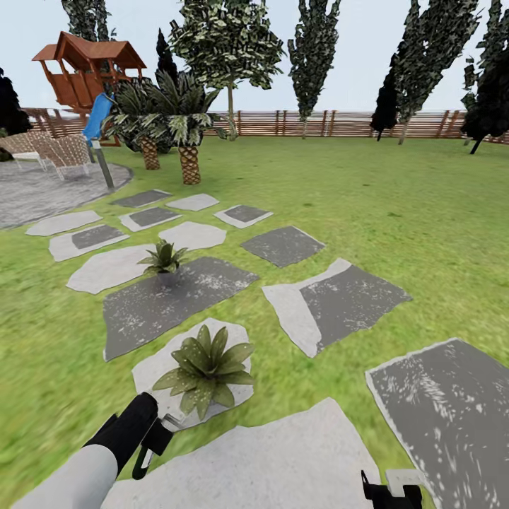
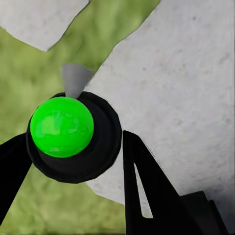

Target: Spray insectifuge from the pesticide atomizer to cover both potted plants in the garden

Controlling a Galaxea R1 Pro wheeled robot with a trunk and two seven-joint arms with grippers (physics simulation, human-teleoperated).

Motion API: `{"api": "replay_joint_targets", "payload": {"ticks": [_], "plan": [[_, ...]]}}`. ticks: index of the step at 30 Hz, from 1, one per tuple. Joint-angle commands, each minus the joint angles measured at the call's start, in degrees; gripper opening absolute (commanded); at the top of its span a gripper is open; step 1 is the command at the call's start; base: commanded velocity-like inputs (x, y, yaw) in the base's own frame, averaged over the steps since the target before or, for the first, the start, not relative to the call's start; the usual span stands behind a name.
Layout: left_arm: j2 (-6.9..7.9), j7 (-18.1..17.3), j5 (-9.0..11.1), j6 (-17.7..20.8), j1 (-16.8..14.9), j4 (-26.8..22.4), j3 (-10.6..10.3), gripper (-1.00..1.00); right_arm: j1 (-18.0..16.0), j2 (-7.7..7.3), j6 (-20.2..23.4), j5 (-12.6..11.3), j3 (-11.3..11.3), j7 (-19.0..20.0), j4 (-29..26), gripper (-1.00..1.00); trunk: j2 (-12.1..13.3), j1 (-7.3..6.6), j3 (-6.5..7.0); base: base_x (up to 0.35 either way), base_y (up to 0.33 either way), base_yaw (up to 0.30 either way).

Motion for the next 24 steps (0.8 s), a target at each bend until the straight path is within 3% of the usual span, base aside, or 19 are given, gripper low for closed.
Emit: {"api": "replay_joint_targets", "payload": {"ticks": [1,6,20,24], "plan": [[0.04,-0.5,-0.6,0.1,0.0,-0.1,-0.3,-1.0,0.0,0.0,-0.2,0.6,-0.2,-0.3,0.1,1.0,0.0,-0.01,-0.02,0.0,0.0,0.276],[-0.04,-0.5,-0.6,0.1,0.0,-0.1,-0.3,-1.0,0.0,0.0,-0.2,0.6,-0.3,-0.3,0.0,1.0,0.0,-0.01,0.05,0.055,-0.098,0.14],[-0.05,-0.4,-0.6,0.1,0.0,-0.2,-0.3,-1.0,0.0,0.0,-0.2,0.6,-0.3,-0.4,0.0,1.0,0.0,-0.01,0.05,0.139,-0.234,0.005],[-0.05,-0.4,-0.6,0.1,0.0,-0.2,-0.3,-1.0,0.0,0.0,-0.2,0.6,-0.2,-0.4,0.0,1.0,0.0,-0.01,0.1,0.138,-0.235,0.175]]}}
